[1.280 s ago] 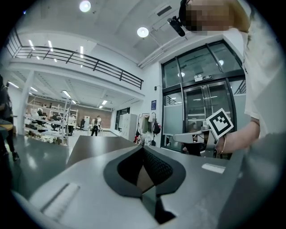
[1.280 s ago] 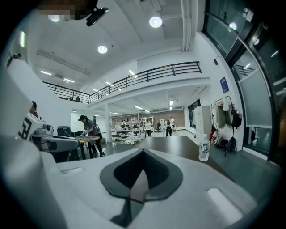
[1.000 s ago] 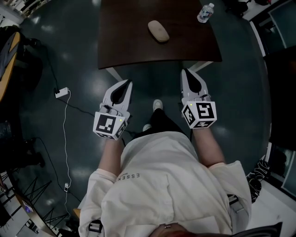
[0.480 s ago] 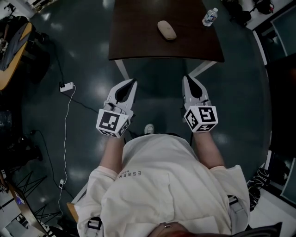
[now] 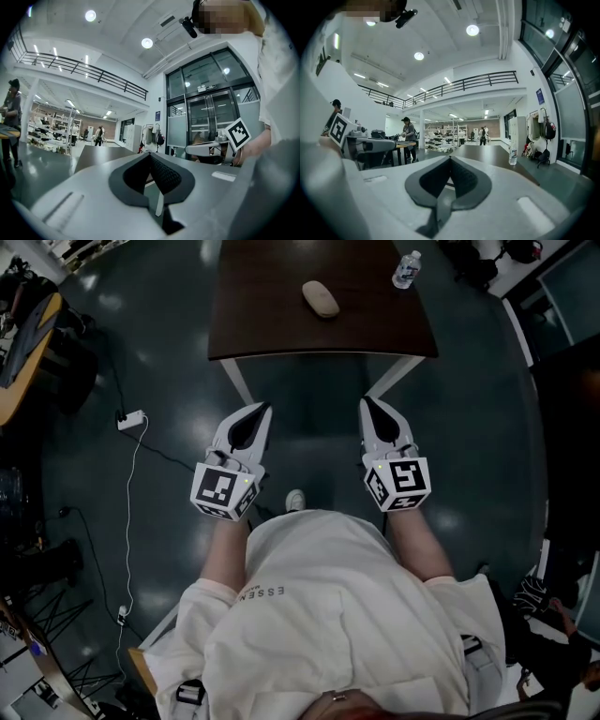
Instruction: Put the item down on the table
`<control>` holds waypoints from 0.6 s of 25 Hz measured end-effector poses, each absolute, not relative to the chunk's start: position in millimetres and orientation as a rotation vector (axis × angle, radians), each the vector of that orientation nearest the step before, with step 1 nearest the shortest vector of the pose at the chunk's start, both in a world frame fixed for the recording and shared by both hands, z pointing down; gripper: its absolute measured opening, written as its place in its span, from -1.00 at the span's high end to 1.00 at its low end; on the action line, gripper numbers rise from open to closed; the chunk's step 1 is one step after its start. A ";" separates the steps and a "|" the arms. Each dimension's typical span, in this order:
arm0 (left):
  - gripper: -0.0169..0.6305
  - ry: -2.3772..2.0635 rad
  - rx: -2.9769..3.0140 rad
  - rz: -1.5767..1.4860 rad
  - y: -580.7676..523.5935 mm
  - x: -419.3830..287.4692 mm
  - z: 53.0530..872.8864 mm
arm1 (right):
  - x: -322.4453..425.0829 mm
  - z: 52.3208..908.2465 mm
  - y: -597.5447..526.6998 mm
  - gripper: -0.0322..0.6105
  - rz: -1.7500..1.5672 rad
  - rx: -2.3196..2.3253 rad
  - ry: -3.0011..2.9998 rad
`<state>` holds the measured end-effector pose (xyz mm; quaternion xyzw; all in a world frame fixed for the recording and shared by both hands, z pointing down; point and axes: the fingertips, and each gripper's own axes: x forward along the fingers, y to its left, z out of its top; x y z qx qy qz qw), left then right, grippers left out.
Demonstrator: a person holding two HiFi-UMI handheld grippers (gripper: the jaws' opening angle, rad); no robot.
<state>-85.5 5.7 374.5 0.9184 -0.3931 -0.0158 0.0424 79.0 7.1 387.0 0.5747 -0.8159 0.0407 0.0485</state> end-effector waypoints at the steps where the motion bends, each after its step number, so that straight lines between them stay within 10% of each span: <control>1: 0.90 -1.205 2.812 -0.051 7.8 -83.8 372.7 | 80.5 385.6 9.2 0.93 0.117 1.749 -2.486; 15: 0.90 -1.220 2.813 -0.037 22.2 -70.3 369.5 | 96.7 384.8 26.8 0.93 0.130 1.750 -2.488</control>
